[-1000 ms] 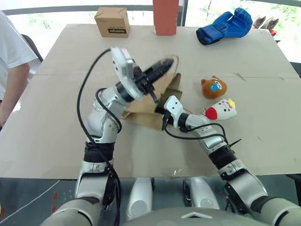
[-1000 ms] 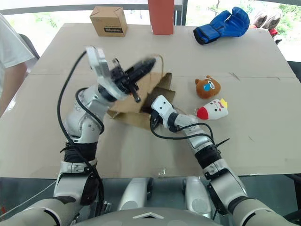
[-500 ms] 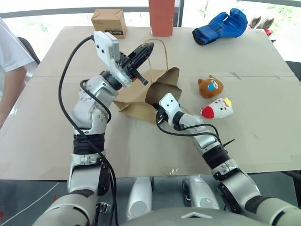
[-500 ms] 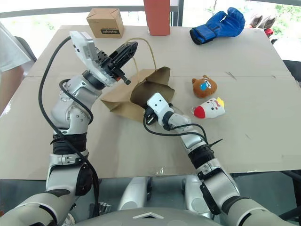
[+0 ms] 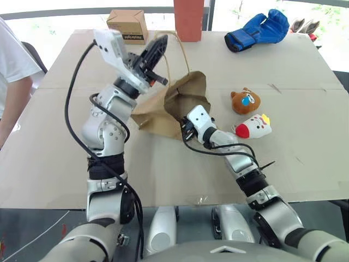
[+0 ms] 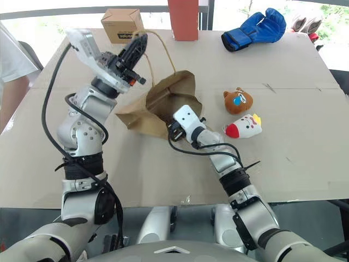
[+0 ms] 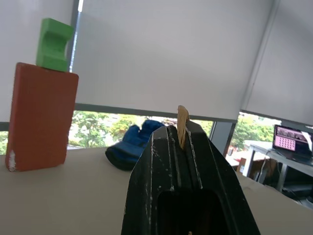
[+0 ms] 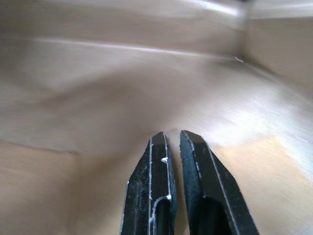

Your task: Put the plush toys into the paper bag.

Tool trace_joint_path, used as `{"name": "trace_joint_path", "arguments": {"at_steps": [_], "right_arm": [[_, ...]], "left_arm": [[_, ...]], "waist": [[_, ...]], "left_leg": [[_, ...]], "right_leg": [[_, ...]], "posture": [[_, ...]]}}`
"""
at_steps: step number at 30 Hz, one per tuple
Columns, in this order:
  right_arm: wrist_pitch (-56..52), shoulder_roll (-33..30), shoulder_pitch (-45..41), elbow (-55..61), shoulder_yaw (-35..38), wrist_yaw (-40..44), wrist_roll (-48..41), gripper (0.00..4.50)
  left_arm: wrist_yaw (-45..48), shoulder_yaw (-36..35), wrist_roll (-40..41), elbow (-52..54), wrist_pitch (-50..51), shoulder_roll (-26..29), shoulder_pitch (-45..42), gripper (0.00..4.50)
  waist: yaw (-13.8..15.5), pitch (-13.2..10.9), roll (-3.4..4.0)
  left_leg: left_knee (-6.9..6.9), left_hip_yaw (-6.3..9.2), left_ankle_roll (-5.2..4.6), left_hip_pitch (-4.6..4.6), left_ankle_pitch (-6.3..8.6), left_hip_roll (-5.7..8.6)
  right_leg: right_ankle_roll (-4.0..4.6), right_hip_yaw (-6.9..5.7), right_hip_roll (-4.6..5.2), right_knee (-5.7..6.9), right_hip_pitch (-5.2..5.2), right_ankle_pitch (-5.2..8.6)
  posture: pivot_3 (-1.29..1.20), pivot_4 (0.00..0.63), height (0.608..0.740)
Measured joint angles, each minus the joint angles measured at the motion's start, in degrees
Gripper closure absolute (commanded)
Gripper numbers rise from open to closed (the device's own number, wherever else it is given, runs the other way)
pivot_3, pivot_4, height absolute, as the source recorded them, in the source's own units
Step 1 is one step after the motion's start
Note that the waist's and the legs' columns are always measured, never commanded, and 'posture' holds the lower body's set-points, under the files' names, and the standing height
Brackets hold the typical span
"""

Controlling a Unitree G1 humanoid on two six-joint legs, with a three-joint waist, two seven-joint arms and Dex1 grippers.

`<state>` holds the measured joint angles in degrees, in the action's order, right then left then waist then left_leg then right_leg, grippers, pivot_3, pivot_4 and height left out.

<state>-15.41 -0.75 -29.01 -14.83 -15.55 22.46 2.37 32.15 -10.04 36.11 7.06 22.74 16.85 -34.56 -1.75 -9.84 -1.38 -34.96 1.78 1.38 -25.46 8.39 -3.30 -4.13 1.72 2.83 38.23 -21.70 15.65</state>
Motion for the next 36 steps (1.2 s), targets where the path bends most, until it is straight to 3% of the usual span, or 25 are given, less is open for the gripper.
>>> {"name": "trace_joint_path", "arguments": {"at_steps": [6, 11, 14, 17, 19, 22, 25, 28, 32, 33, 36], "right_arm": [[-12.9, -6.6, 4.8, 25.0, 4.1, 3.7, -5.9, 0.53], [-21.9, -13.7, 8.7, 41.5, 7.3, 7.4, -12.1, 0.53], [-28.1, -21.2, 11.3, 48.4, 11.3, 6.6, -11.9, 0.53], [-32.9, -24.3, 13.9, 51.1, 17.6, 6.1, -13.4, 0.53], [-37.3, -30.2, 17.8, 50.7, 21.1, 7.5, -14.5, 0.53], [-41.1, -33.4, 20.0, 46.0, 21.8, 7.7, -14.2, 0.53], [-41.2, -33.3, 19.5, 42.2, 20.3, 7.3, -14.2, 1.33], [-36.6, -33.2, 18.6, 38.2, 18.4, 6.3, -13.0, 2.78], [-32.2, -31.3, 18.7, 36.8, 18.5, 4.9, -12.6, 4.26], [-30.6, -31.3, 19.1, 36.7, 18.5, 4.8, -12.6, 4.48], [-25.4, -30.4, 20.1, 37.5, 18.8, 7.2, -14.4, 4.48]], "left_arm": [[2.9, 1.9, -0.6, 0.5, -1.1, 0.0, 1.8, 4.5], [4.2, 2.9, -2.8, -0.2, -2.4, 1.0, 2.1, 4.5], [4.7, 3.7, -3.6, -0.8, -3.2, 1.0, 2.4, 4.5], [5.3, 3.9, -4.4, -1.1, -3.6, 1.0, 2.6, 4.5], [6.1, 3.9, -4.5, -1.2, -4.2, 1.1, 2.6, 4.5], [6.9, 4.0, -4.6, -1.4, -4.5, 1.4, 2.6, 4.5], [7.8, 5.1, -4.7, -1.7, -4.6, 1.0, 2.4, 4.5], [8.8, 5.6, -4.6, -1.7, -4.6, 0.9, 2.3, 4.5], [10.9, 5.4, -0.9, -0.4, -2.4, 1.2, 3.3, 4.5], [11.5, 5.4, 1.1, 0.3, -1.0, 1.2, 3.7, 4.5], [13.3, 5.0, 5.1, 1.7, 2.0, 1.9, 4.4, 4.5]], "waist": [[0.0, -0.1, 0.06], [0.5, -0.1, 0.12], [1.1, -0.1, 0.12], [1.2, -0.1, 0.12], [1.4, -0.1, 0.11], [1.0, -0.1, 0.12], [0.7, -0.1, 0.12], [0.8, -0.1, 0.09], [0.9, -0.1, 0.03], [0.9, -0.1, 0.03], [0.8, -0.1, 0.08]], "left_leg": [[0.11, 0.04, 0.0, -0.21, 0.0, 0.01], [0.18, 0.04, 0.0, -0.23, 0.0, 0.02], [0.16, 0.02, 0.0, -0.24, 0.0, 0.04], [0.15, 0.01, 0.0, -0.26, 0.0, 0.05], [0.16, 0.01, -0.01, -0.27, 0.0, 0.08], [0.15, -0.02, -0.01, -0.24, 0.0, 0.08], [0.15, 0.02, -0.02, -0.18, 0.0, 0.06], [0.09, 0.01, -0.02, -0.2, 0.0, 0.07], [0.04, 0.01, -0.02, -0.2, 0.0, 0.08], [0.03, 0.01, -0.02, -0.21, 0.0, 0.08], [0.03, 0.02, -0.02, -0.21, 0.0, 0.07]], "right_leg": [[0.0, -0.04, -0.01, -0.19, -0.15, 0.0], [0.0, -0.08, 0.01, -0.33, -0.14, 0.01], [0.2, -0.08, 0.06, -0.38, -0.13, 0.12], [0.21, -0.07, 0.07, -0.4, -0.12, 0.12], [0.22, -0.07, 0.1, -0.46, -0.1, 0.13], [0.22, -0.04, 0.1, -0.46, -0.11, 0.13], [0.22, -0.03, 0.06, -0.4, -0.11, 0.13], [0.2, -0.03, 0.06, -0.43, -0.07, 0.13], [0.19, -0.02, 0.07, -0.44, -0.02, 0.13], [0.19, -0.01, 0.07, -0.44, -0.02, 0.13], [0.18, -0.01, 0.06, -0.42, -0.04, 0.14]], "posture": [[0.0, 0.15, 0.74], [0.0, 0.15, 0.74], [0.0, 0.15, 0.74], [0.0, 0.15, 0.74], [0.0, 0.15, 0.74], [0.0, 0.15, 0.74], [0.0, 0.15, 0.74], [0.0, 0.15, 0.74], [0.0, 0.15, 0.74], [0.0, 0.15, 0.74], [0.0, 0.15, 0.74]]}}
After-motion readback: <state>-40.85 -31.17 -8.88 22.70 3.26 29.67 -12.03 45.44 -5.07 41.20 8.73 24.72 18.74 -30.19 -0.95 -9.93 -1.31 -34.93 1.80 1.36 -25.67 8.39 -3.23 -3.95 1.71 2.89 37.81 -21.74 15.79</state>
